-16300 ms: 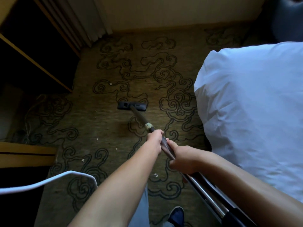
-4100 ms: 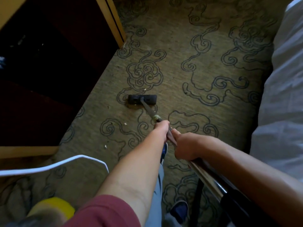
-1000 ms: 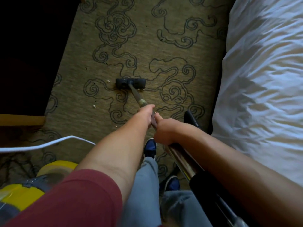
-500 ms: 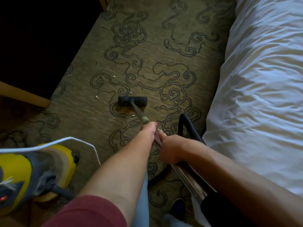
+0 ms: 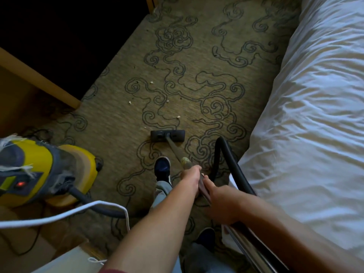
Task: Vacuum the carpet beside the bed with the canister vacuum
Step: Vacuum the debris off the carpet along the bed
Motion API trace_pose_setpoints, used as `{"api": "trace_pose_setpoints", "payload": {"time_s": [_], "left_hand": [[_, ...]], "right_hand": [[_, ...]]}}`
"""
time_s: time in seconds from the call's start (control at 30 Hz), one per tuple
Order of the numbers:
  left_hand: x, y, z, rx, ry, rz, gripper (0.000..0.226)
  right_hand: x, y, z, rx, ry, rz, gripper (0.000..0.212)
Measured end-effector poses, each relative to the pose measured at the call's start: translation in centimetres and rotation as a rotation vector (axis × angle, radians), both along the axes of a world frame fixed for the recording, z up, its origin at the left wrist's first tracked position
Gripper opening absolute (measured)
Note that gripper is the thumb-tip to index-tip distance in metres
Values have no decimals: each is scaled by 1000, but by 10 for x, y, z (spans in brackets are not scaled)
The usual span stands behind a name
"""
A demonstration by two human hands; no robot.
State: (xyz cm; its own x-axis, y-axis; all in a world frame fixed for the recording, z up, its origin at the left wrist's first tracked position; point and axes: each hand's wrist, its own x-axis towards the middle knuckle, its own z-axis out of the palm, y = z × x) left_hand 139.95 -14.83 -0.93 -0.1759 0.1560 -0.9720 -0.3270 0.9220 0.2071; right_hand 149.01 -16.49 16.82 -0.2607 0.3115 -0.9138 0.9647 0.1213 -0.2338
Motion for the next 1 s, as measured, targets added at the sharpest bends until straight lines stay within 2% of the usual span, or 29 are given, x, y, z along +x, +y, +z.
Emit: {"api": "trace_pose_setpoints", "payload": {"time_s": [0.13, 0.27, 0.33, 0.5, 0.63, 0.67, 0.77, 0.93, 0.97, 1.0], "left_hand": [[-9, 14, -14, 7, 52, -66, 24], [-24, 61, -22, 63, 57, -85, 49], [-41, 89, -31, 87, 56, -90, 54], [-81, 163, -48, 138, 136, -146, 48], [-104, 240, -55, 150, 113, -133, 51], [-111, 260, -58, 148, 101, -125, 48], [-135, 317, -60, 138, 76, -101, 15], [-186, 413, -57, 178, 67, -162, 37], [-199, 432, -60, 182, 93, -191, 30], [-211, 451, -63, 185, 101, -232, 13]], "right_hand": [[1, 15, -7, 10, 29, -47, 94], [-13, 60, -19, 15, 41, -91, 92], [-32, 83, -29, 42, 43, -91, 92], [-70, 152, -49, 70, 75, -126, 84], [-91, 224, -56, 89, 90, -81, 85], [-98, 244, -58, 95, 92, -70, 84], [-123, 300, -62, 114, 87, -68, 83], [-174, 388, -67, 140, 139, -41, 64], [-183, 405, -68, 148, 160, -60, 58], [-193, 422, -69, 156, 175, -83, 54]]}}
